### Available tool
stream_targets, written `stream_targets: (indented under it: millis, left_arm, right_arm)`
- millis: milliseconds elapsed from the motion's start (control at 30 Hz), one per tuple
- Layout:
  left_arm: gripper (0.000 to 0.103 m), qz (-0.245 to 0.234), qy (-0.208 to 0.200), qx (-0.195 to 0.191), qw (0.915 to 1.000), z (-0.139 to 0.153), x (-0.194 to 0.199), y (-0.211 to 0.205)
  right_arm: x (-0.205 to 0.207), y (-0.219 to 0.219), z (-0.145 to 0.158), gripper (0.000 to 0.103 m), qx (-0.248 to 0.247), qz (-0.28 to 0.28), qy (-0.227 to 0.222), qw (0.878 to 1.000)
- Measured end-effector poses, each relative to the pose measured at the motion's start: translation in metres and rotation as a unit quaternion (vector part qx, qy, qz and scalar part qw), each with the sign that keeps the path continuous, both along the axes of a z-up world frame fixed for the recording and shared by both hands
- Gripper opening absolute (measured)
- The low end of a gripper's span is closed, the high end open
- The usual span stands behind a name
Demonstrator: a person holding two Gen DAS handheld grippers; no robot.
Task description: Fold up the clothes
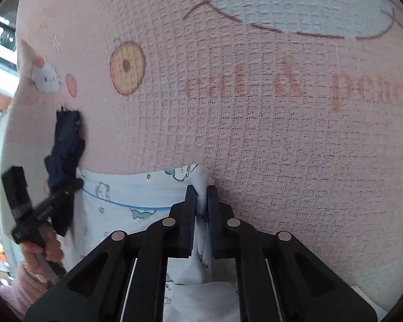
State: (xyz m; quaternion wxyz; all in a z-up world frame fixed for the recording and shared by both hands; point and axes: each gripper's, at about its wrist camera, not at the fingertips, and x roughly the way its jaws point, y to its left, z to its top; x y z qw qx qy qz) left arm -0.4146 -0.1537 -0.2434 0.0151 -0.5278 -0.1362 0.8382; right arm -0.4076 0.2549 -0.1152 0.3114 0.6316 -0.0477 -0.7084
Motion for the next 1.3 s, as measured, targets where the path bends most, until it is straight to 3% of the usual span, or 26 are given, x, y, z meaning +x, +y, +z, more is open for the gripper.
stream_targets:
  millis: [67,167,200,267,333,433,500,600,700,767,800,867,900,933,967,1067,1300]
  left_arm:
    - [0.011,0.0,0.019,-0.021,0.9996,0.015,0.004,0.004]
    - [0.014,-0.013,0.063,-0.05,0.9966,0.043,0.016,0.018]
    - [0.016,-0.039,0.068,-0.035,0.9963,0.048,0.019,0.029]
    - [0.02,-0.095,0.075,-0.004,0.9926,0.057,0.025,0.054]
    - [0.021,-0.17,0.064,0.029,0.9829,0.055,0.027,0.096]
    - [0.029,-0.231,0.046,0.031,0.9713,0.044,0.018,0.164]
    - [0.03,-0.263,0.032,0.03,0.9638,0.036,0.01,0.209]
    - [0.03,-0.29,0.007,0.026,0.9566,0.02,-0.009,0.26]
    - [0.03,-0.308,-0.024,-0.008,0.951,0.004,-0.027,0.296]
    - [0.03,-0.322,-0.049,-0.019,0.9452,-0.008,-0.032,0.313]
    - [0.03,-0.326,-0.053,-0.027,0.9436,-0.012,-0.03,0.319]
    - [0.028,-0.34,-0.039,-0.046,0.9387,-0.013,-0.023,0.33]
    - [0.01,-0.345,-0.032,-0.053,0.9365,-0.012,-0.02,0.334]
    - [0.006,-0.349,-0.024,-0.061,0.935,-0.011,-0.017,0.338]
    - [0.005,-0.347,-0.013,-0.068,0.9355,-0.008,-0.017,0.34]
    - [0.005,-0.326,0.009,-0.075,0.9422,-0.003,-0.028,0.339]
    - [0.005,-0.3,-0.013,-0.088,0.9498,-0.009,-0.054,0.341]
  right_arm:
    - [0.001,0.016,0.016,0.018,-0.014,-0.026,0.003,1.0]
    - [0.023,0.053,0.063,0.024,-0.049,-0.068,0.052,0.995]
    - [0.034,0.068,0.079,0.032,-0.059,-0.087,0.064,0.992]
    - [0.06,0.095,0.103,0.039,-0.021,-0.113,0.102,0.988]
    - [0.088,0.126,0.118,0.04,0.029,-0.142,0.132,0.981]
    - [0.119,0.175,0.102,0.04,0.135,-0.192,0.132,0.963]
    - [0.133,0.217,0.082,0.04,0.162,-0.224,0.101,0.956]
    - [0.146,0.263,0.049,0.041,0.151,-0.281,0.034,0.947]
    - [0.148,0.285,0.034,0.042,0.121,-0.301,0.018,0.946]
    - [0.14,0.288,0.031,0.052,0.103,-0.296,0.023,0.949]
    - [0.134,0.288,0.032,0.06,0.095,-0.292,0.03,0.951]
    - [0.124,0.286,0.03,0.061,0.087,-0.287,0.036,0.953]
    - [0.12,0.284,0.03,0.052,0.085,-0.284,0.041,0.954]
    - [0.118,0.281,0.031,0.033,0.084,-0.274,0.047,0.957]
    - [0.116,0.279,0.03,0.003,0.085,-0.269,0.044,0.958]
    - [0.116,0.286,0.032,0.003,0.089,-0.277,0.048,0.955]
    - [0.11,0.313,0.027,0.005,0.092,-0.305,0.029,0.947]
